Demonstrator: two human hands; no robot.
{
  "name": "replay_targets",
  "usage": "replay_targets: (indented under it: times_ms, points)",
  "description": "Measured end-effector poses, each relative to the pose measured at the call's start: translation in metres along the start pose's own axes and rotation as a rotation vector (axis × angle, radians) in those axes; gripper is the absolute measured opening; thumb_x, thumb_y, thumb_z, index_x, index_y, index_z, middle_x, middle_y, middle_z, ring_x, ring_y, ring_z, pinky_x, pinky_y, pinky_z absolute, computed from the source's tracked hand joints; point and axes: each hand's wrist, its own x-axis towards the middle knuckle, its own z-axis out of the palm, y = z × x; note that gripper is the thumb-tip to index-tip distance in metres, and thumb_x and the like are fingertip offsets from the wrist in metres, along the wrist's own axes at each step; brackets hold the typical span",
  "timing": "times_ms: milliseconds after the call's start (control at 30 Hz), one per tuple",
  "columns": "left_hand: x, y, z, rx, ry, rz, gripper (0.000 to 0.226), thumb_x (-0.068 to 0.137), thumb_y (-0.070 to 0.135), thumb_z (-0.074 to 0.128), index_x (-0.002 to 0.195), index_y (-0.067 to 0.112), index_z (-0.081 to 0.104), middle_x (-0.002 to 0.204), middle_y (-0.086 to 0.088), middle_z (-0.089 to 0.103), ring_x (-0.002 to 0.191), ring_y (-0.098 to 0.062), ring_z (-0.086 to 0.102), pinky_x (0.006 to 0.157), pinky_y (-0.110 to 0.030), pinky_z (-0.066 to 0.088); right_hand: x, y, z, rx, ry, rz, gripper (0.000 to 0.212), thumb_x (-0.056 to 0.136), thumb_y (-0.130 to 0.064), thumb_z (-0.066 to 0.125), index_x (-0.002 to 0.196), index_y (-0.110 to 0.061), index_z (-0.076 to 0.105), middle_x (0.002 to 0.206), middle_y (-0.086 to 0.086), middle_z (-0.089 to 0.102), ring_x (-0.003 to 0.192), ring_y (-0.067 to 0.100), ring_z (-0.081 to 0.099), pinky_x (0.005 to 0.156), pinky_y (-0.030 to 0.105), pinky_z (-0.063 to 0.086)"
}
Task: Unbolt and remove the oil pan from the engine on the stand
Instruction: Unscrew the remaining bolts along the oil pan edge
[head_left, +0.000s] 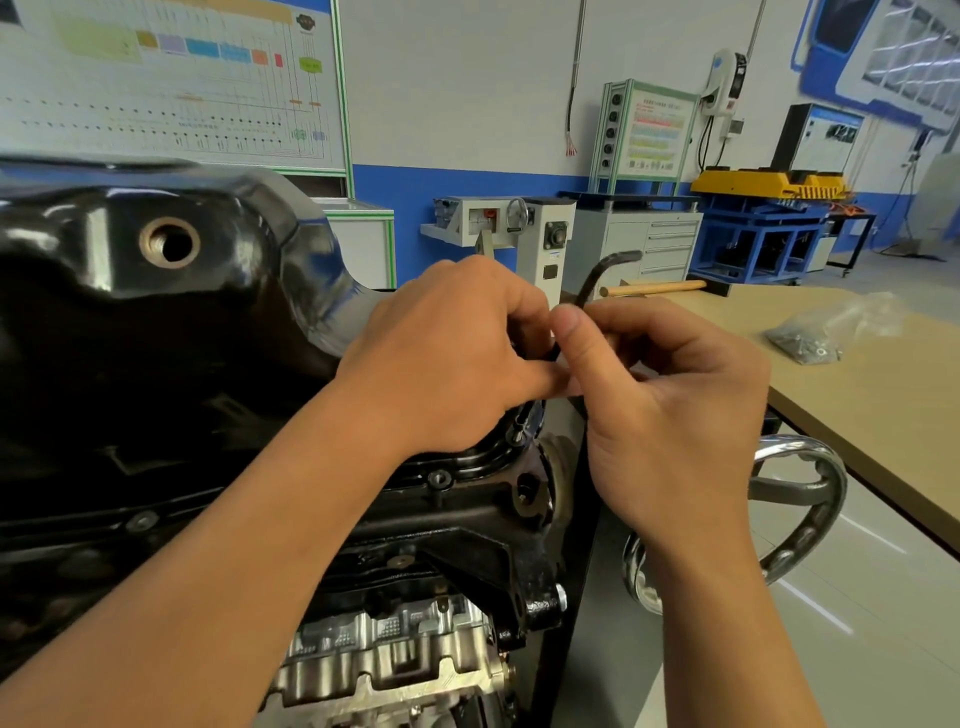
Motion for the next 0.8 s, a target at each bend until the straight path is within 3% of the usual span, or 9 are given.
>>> replay_targets:
  times_ms: [100, 300, 433, 500, 567, 600, 633, 700, 800]
  points:
    - [-0.0005, 0.0007, -0.004, 0.004, -0.107, 0.048, 0.019, 0.087, 0.051, 0.066, 0.095, 0.037, 0.076, 0.078, 0.018, 0.073, 0.064, 0.005, 0.063, 0.072, -0.034, 0.053, 0.0012, 0.0029, -0.0008, -0.067, -0.065, 0.014, 0.01, 0.096, -0.014, 0.065, 0.091, -0.014, 0.074, 0.08, 0.001, 0.07, 0.077, 0.016, 0.065, 0.069, 0.025, 0.052]
    - [0.0004, 0.0008, -0.0027, -0.042, -0.028, 0.03, 0.006, 0.083, 0.035, 0.076, 0.078, 0.038, 0.075, 0.075, 0.012, 0.074, 0.077, -0.009, 0.07, 0.075, -0.042, 0.057, 0.0002, -0.0003, 0.0013, -0.035, -0.088, 0.015, 0.006, 0.093, -0.019, 0.071, 0.091, -0.016, 0.076, 0.078, 0.006, 0.07, 0.073, 0.022, 0.064, 0.065, 0.035, 0.053]
    - [0.0006, 0.0015, 0.0, 0.001, 0.02, 0.013, 0.022, 0.069, 0.05, 0.067, 0.078, 0.031, 0.072, 0.073, 0.008, 0.072, 0.077, -0.014, 0.068, 0.074, -0.042, 0.056, -0.0007, 0.0011, 0.0016, 0.016, -0.025, 0.028, 0.007, 0.089, -0.017, 0.075, 0.091, -0.011, 0.079, 0.076, 0.002, 0.073, 0.07, 0.016, 0.068, 0.063, 0.021, 0.053]
    - [0.0001, 0.0009, -0.0031, -0.002, -0.055, 0.029, 0.024, 0.077, 0.05, 0.066, 0.089, 0.032, 0.074, 0.082, 0.014, 0.074, 0.079, -0.001, 0.068, 0.078, -0.033, 0.056, 0.0003, 0.0017, 0.0005, -0.015, -0.074, 0.02, 0.009, 0.094, -0.014, 0.069, 0.094, -0.013, 0.078, 0.08, -0.002, 0.074, 0.076, 0.014, 0.07, 0.067, 0.02, 0.053]
    - [-0.0005, 0.0018, -0.0069, -0.035, -0.138, 0.067, 0.014, 0.091, 0.037, 0.068, 0.097, 0.029, 0.077, 0.077, 0.018, 0.072, 0.059, 0.013, 0.059, 0.061, -0.006, 0.045, 0.0017, 0.0026, -0.0013, -0.059, -0.118, 0.011, 0.014, 0.098, -0.014, 0.063, 0.094, -0.014, 0.076, 0.082, -0.001, 0.073, 0.079, 0.014, 0.068, 0.068, 0.024, 0.053]
    - [-0.0002, 0.0024, -0.0082, -0.039, -0.151, 0.074, 0.013, 0.094, 0.031, 0.067, 0.096, 0.025, 0.078, 0.068, 0.017, 0.07, 0.048, 0.013, 0.054, 0.051, -0.004, 0.038, 0.0019, 0.0028, -0.0019, -0.071, -0.13, 0.009, 0.016, 0.099, -0.014, 0.06, 0.093, -0.015, 0.075, 0.082, 0.0, 0.073, 0.079, 0.014, 0.067, 0.068, 0.027, 0.053]
    - [0.0002, 0.0021, -0.0086, -0.03, -0.146, 0.074, 0.014, 0.094, 0.03, 0.067, 0.092, 0.024, 0.079, 0.065, 0.014, 0.069, 0.047, 0.01, 0.053, 0.05, -0.007, 0.038, 0.002, 0.0024, -0.0024, -0.071, -0.139, 0.009, 0.017, 0.099, -0.015, 0.058, 0.092, -0.018, 0.073, 0.083, 0.002, 0.072, 0.08, 0.015, 0.066, 0.07, 0.031, 0.053]
    - [0.0013, 0.0006, -0.007, -0.005, -0.101, 0.055, 0.012, 0.09, 0.036, 0.07, 0.088, 0.028, 0.079, 0.075, 0.012, 0.074, 0.065, 0.005, 0.064, 0.067, -0.027, 0.053, 0.0013, 0.0011, -0.002, -0.049, -0.153, 0.008, 0.017, 0.1, -0.016, 0.057, 0.091, -0.022, 0.071, 0.083, 0.004, 0.072, 0.08, 0.017, 0.066, 0.072, 0.038, 0.053]
    - [0.0011, 0.0009, -0.0021, -0.006, -0.021, 0.021, 0.01, 0.08, 0.037, 0.076, 0.08, 0.028, 0.075, 0.076, 0.008, 0.073, 0.079, -0.013, 0.07, 0.077, -0.043, 0.056, 0.0, 0.0002, -0.0005, -0.012, -0.133, 0.006, 0.011, 0.095, -0.019, 0.068, 0.092, -0.013, 0.077, 0.079, 0.01, 0.072, 0.074, 0.025, 0.066, 0.065, 0.041, 0.052]
